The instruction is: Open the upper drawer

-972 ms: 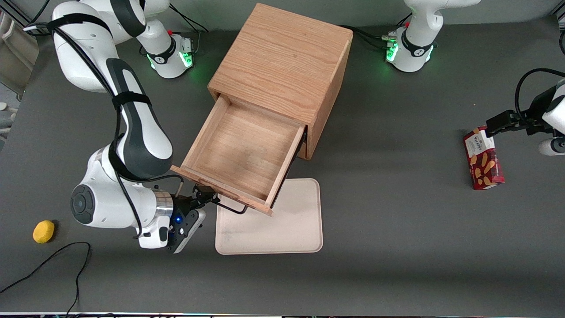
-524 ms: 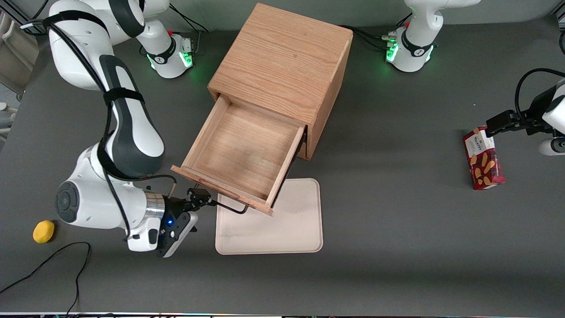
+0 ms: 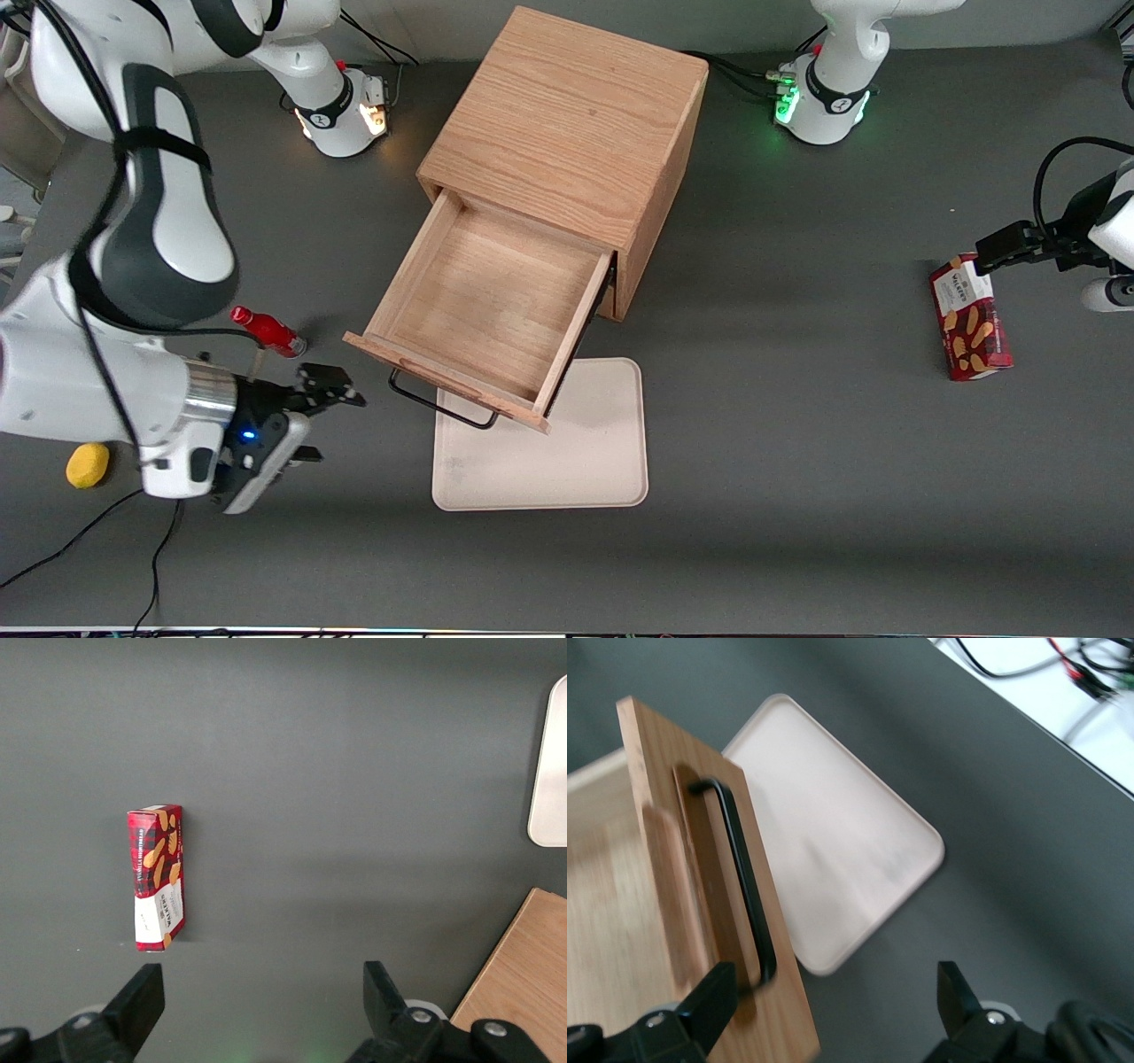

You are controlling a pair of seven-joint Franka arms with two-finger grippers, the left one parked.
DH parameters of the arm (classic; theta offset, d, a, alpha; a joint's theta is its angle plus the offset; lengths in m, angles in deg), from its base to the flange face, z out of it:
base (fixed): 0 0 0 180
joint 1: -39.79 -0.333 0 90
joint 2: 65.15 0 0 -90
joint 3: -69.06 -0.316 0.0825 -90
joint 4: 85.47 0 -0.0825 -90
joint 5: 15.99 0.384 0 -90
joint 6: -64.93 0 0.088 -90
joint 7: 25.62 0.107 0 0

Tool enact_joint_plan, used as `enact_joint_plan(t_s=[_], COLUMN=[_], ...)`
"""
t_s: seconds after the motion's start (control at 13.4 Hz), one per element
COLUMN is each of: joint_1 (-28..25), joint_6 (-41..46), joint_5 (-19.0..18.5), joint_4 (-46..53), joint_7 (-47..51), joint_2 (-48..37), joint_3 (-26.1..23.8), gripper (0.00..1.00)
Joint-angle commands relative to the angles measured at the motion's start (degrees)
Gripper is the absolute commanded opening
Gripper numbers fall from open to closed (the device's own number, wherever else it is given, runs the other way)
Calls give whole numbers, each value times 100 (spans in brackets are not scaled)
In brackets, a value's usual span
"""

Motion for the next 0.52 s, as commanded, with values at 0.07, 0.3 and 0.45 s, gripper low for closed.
enact_joint_plan(t_s=[0.07, 0.3, 0.45], joint_1=[30, 110, 93], joint_6=[180, 251, 268], joint_5=[-721, -730, -721], joint_4=[-1199, -1937, -2342], joint_7=[90, 317, 956], joint_2=[-912, -1475, -1757], joint_3=[320, 749, 1014], gripper=[100, 100, 100])
